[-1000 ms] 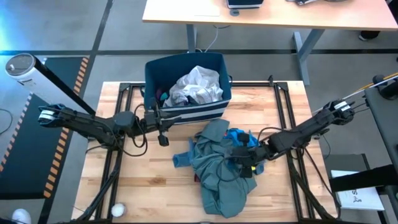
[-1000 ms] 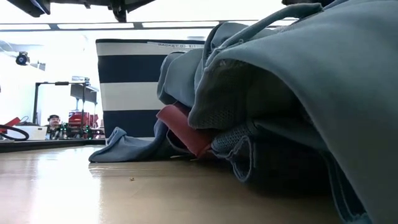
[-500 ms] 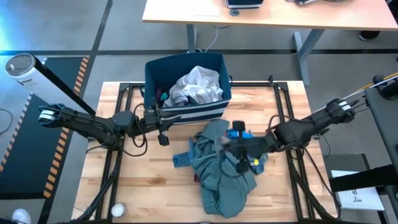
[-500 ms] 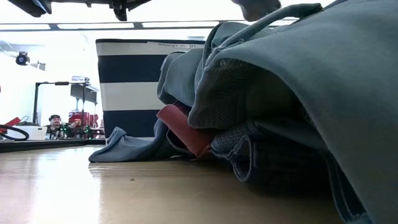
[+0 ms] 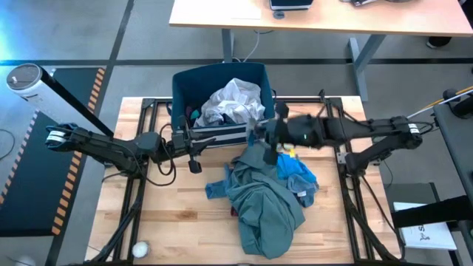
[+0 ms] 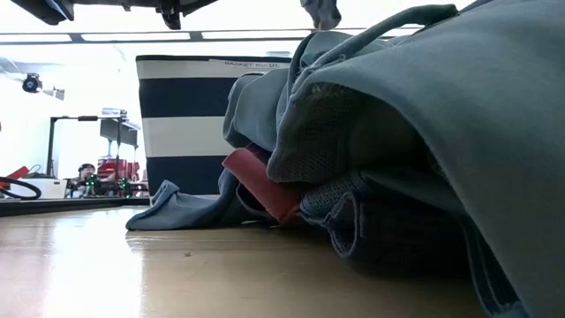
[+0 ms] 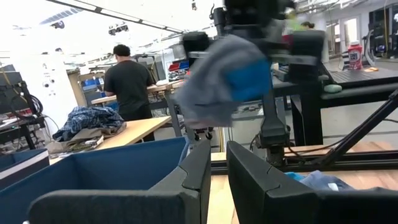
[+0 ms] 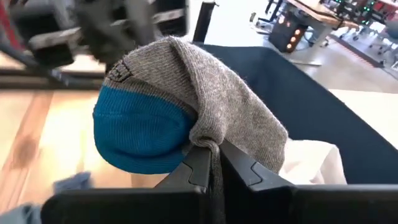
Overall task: Sort clothes
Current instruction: Put the gray sock into the blue laundry organizer, then put the blue shorts into the blue laundry organizer
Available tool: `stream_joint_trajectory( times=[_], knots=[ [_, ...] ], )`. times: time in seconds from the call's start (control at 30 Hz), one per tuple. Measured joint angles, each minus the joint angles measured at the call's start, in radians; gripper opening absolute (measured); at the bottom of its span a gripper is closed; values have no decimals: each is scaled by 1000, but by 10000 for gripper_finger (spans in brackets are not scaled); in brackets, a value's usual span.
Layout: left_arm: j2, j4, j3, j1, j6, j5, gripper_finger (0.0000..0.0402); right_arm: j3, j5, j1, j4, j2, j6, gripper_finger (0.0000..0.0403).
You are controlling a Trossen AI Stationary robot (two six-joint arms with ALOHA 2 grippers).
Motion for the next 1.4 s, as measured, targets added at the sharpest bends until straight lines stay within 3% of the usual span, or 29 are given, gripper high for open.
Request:
stream_joint_trajectory(
  times=[0.13,0.43,0.6,0.83,1.03,1.4],
  knots=[
    [0,0,0,0,4,0,38,3,-123,-103,64,0,-23,0],
    [0,7,1,0,4,1,38,11,-229,-255,102,68,-6,0],
    [0,13,1,0,11,1,39,63,-259,-289,118,176,-2,0],
    [0,13,1,0,11,1,39,257,-238,-333,108,379,17,6],
    [0,13,1,1,17,1,39,508,-224,-364,-81,515,13,54],
    [0,12,0,0,26,1,39,935,-256,-369,-508,681,-53,199]
  ],
)
